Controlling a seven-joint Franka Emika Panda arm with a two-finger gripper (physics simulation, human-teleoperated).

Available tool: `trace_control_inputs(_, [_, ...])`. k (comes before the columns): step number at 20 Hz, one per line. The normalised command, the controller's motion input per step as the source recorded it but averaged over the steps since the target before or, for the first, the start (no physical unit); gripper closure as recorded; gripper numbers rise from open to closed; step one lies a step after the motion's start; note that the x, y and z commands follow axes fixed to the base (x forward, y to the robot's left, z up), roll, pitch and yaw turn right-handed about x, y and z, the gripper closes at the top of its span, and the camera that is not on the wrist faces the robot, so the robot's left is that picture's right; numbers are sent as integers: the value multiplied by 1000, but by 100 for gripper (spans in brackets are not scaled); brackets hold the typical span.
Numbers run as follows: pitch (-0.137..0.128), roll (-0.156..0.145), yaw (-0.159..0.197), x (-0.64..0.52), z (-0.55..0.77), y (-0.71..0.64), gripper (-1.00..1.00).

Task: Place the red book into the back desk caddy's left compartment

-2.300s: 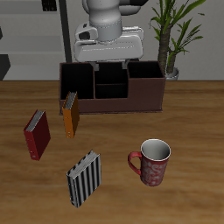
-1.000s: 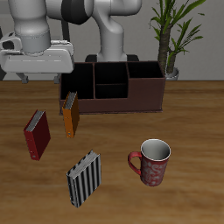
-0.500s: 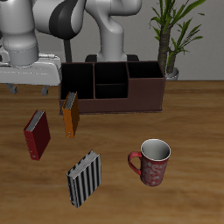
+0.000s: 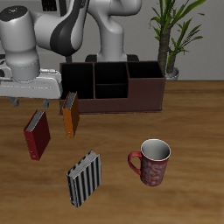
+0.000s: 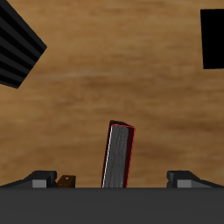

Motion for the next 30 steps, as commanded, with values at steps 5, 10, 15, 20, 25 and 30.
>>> trace_control_inputs(5, [3,-27,-14,28,-237,-151,-100])
trace_control_inputs(10, [-8,7,-46,-19,-267,-10,-100])
trace_control_inputs(15, [36,-10,-31,59,-347,-34,-100])
trace_control_inputs(20, [36,4,-15,30,-288,15,-100])
trace_control_inputs(25, [33,-13,-14,58,-308,-38,100])
trace_control_inputs(30, [9,12,-1,-27,-89,93,100])
